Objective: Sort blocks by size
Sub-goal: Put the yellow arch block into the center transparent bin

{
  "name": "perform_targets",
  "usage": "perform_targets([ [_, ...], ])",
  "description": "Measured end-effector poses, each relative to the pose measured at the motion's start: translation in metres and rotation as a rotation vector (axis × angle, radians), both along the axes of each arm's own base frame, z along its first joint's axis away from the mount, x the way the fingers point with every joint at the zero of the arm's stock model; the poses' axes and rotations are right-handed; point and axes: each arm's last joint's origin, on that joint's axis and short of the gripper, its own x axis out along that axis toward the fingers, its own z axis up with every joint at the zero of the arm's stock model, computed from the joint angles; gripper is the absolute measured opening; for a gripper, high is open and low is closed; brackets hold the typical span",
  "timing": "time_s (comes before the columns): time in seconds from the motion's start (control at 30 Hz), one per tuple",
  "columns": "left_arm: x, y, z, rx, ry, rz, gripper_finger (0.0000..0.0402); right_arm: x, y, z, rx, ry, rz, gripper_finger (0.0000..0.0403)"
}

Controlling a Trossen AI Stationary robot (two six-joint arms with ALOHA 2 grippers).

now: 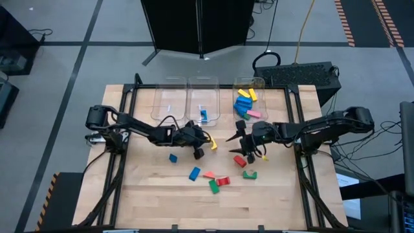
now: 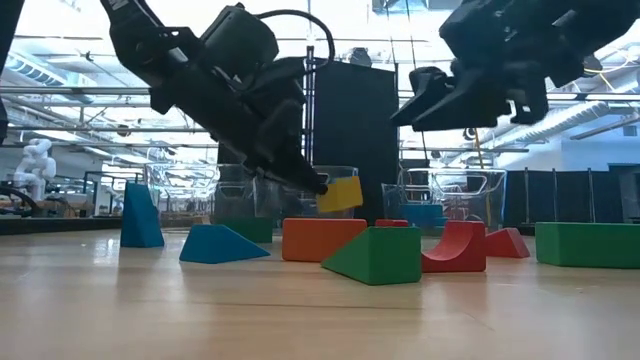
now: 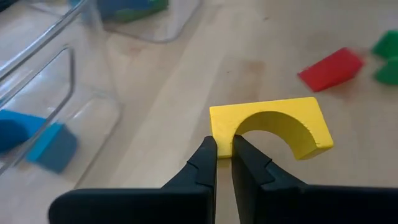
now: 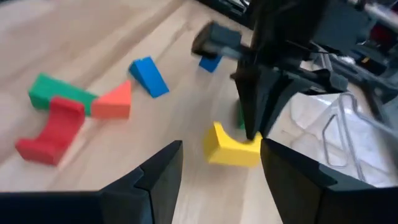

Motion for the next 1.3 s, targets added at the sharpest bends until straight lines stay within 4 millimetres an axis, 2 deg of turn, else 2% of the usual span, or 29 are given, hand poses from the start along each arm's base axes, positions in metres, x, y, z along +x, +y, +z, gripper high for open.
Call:
perform_targets([
  [0.33, -0.001, -0.003, 0.015, -0.076, -0.061, -0.069, 0.002, 0.004, 0.018, -0.01, -0.192, -0.007, 0.121, 0.0203],
  [0.63, 0.002, -0.005, 0.019, -0.188, -0.117, -0.102, 0.002, 0.027, 0.027, -0.038, -0.506, -0.042, 0.048, 0.0221],
  [0.83, 0.002, -0.005, 0.021, -0.228, -0.136, -0.125, 0.002, 0.039, 0.03, -0.041, -0.524, -0.055, 0.026, 0.0231],
  [1.3, 0.002, -0.001, 0.019, -0.288, -0.127, -0.106, 0.0021, 0.057, 0.036, -0.047, -0.562, -0.022, 0.054, 0.0142],
])
